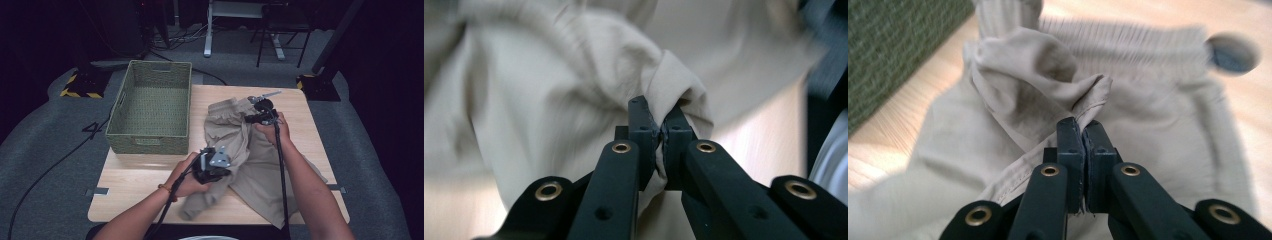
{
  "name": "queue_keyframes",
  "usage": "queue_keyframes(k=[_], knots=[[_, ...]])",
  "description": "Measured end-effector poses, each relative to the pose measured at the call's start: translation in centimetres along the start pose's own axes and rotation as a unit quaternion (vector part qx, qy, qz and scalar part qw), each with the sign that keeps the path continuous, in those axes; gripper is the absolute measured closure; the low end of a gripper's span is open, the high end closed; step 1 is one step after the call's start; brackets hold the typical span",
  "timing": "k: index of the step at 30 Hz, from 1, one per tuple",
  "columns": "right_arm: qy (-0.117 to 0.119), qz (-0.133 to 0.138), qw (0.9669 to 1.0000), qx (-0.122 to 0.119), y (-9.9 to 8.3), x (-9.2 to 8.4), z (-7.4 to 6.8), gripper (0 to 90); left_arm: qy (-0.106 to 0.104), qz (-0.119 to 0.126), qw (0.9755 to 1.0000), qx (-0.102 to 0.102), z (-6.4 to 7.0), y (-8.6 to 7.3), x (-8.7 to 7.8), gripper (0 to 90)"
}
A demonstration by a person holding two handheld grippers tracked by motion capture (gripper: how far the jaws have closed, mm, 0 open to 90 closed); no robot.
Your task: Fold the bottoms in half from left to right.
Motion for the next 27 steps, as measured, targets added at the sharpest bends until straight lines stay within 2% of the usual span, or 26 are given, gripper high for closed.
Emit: queue_keyframes(k=[2,4,7,9,12,14,15,16,18,19,20,21,23,25,27], knots=[[-0.005,0.013,0.9999,0.004,0.7,-1.0,0.8,88.4,0.009,0.025,0.9996,0.013,0.2,2.4,0.9,87.1],[-0.014,0.018,0.9997,0.007,1.1,-1.9,1.7,87.9,0.012,0.044,0.9989,0.011,0.3,4.7,2.5,87.1],[-0.036,0.011,0.9993,0.005,1.1,-2.6,3.2,85.9,0.016,0.047,0.9987,0.009,0.3,6.7,5.9,87.0],[-0.053,0.000,0.9986,0.009,0.5,-2.6,4.5,81.9,0.009,0.039,0.9991,-0.011,0.2,7.1,8.4,86.6],[-0.076,-0.008,0.9970,-0.004,-0.9,-2.4,6.4,69.4,0.004,0.002,0.9999,-0.016,0.3,6.4,12.4,84.7],[-0.087,-0.017,0.9960,0.011,-1.9,-2.2,7.6,60.3,0.014,-0.024,0.9994,-0.022,0.2,5.7,14.3,74.9],[-0.096,-0.022,0.9950,0.019,-2.5,-2.3,8.2,53.9,0.018,-0.031,0.9988,-0.034,0.0,5.5,14.8,63.8],[-0.096,-0.023,0.9949,0.021,-3.0,-2.3,8.6,49.8,0.013,-0.029,0.9984,-0.046,0.0,5.3,15.0,52.0],[-0.091,-0.022,0.9952,0.028,-4.1,-2.8,9.3,41.1,0.013,-0.020,0.9984,-0.052,-0.1,4.7,14.2,32.1],[-0.088,-0.022,0.9956,0.023,-4.6,-3.2,9.5,39.9,0.013,-0.012,0.9985,-0.052,-0.2,4.3,13.5,25.1],[-0.078,-0.023,0.9965,0.019,-5.2,-3.6,9.6,37.6,0.002,0.002,0.9985,-0.054,-0.4,3.9,12.6,21.9],[-0.074,-0.026,0.9968,0.015,-5.8,-4.1,9.8,36.7,-0.010,0.003,0.9983,-0.057,-0.5,3.4,11.9,19.3],[-0.071,-0.033,0.9969,-0.001,-7.2,-5.0,10.1,36.6,-0.015,-0.012,0.9982,-0.056,-0.7,2.1,10.8,17.1],[-0.066,-0.050,0.9965,-0.008,-8.7,-5.6,10.5,36.6,-0.012,-0.030,0.9984,-0.046,-0.6,0.8,10.7,23.3],[-0.057,-0.076,0.9954,-0.015,-10.6,-6.0,10.6,38.4,-0.013,-0.056,0.9976,-0.039,-0.3,-0.9,11.3,27.5]])
Point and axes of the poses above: each handheld gripper's, and its own axes: x roughly forward along the jaws, y roughly out of its top, z roughly to its right, the point moved 3 cm from there along x, roughly forward along the jaws
